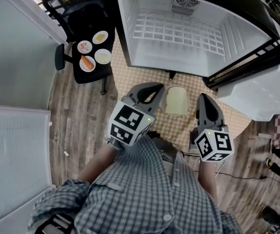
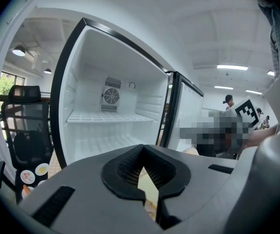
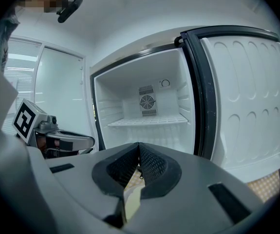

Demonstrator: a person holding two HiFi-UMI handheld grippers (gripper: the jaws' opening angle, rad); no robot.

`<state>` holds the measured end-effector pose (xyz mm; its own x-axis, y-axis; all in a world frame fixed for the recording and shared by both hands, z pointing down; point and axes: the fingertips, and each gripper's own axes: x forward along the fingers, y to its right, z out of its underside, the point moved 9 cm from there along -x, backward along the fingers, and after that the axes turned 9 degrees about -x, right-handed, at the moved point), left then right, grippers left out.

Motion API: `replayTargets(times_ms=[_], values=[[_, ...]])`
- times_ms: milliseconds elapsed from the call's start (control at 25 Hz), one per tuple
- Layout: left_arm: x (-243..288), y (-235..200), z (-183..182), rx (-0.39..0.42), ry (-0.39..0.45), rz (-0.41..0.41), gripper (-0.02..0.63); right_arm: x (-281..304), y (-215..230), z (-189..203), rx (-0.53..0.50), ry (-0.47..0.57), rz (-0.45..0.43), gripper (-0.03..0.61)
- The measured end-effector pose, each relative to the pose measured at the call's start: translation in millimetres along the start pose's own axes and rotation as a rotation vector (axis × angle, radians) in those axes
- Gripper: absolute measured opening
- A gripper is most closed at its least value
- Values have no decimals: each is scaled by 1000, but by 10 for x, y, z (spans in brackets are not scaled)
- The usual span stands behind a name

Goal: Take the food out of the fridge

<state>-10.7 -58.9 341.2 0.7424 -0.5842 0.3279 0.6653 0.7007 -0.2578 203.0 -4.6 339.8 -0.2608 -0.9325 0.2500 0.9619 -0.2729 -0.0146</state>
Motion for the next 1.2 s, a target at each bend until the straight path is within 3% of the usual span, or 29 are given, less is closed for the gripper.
replayTargets(times_ms=[1200], values=[[32, -36, 25, -52, -11, 35, 5, 31, -23, 58, 23, -11, -10, 9]])
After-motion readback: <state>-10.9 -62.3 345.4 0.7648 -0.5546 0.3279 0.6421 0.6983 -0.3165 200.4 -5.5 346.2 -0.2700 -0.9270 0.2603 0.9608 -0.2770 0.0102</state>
